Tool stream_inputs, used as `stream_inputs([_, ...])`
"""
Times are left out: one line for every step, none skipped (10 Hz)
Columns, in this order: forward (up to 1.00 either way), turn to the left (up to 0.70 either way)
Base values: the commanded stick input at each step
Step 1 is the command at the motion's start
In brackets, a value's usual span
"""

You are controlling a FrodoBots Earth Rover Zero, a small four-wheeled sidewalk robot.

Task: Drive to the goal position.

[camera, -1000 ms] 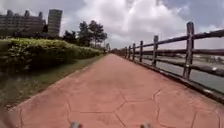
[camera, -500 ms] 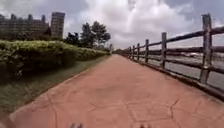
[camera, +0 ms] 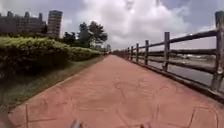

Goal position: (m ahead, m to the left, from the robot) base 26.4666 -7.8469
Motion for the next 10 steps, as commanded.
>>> stream_inputs([0.85, 0.11])
stream_inputs([0.85, 0.02])
stream_inputs([0.85, -0.17])
stream_inputs([0.85, -0.23])
stream_inputs([0.85, -0.23])
stream_inputs([0.85, -0.1])
stream_inputs([0.85, 0.06])
stream_inputs([0.85, 0.11])
stream_inputs([0.85, 0.11])
stream_inputs([0.85, 0.11])
